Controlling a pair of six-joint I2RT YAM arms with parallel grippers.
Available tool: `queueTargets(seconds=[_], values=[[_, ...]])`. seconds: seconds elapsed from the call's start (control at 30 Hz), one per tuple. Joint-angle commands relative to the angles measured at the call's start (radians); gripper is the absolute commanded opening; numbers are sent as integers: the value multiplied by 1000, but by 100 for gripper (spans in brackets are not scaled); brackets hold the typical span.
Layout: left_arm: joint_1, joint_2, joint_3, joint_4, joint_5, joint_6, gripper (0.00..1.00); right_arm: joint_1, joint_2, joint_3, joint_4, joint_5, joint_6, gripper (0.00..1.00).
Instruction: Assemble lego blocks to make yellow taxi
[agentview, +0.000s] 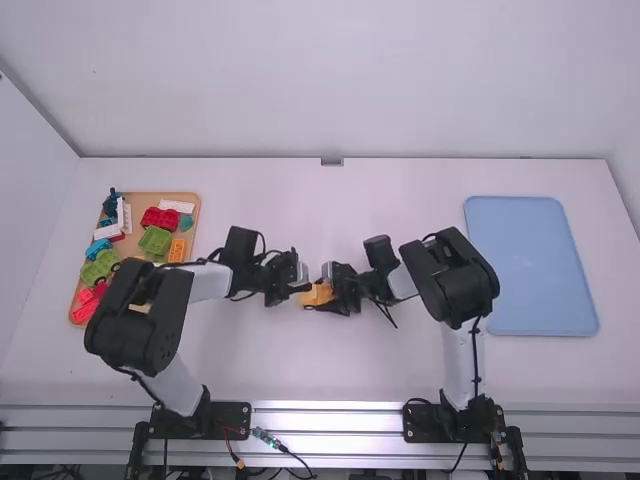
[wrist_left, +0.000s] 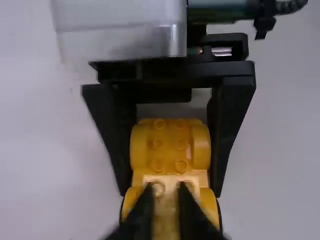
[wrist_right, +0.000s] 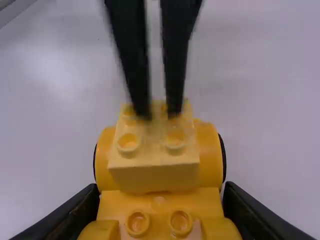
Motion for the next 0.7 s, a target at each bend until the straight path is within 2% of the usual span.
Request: queueTargets(seconds=[0.0,0.67], values=[[6,-25,9,-7,32,2,2,-3,16,8,-6,21,8,63],[-3,-7,-33,24,2,24,2,-3,16,8,-2,21,9,63]])
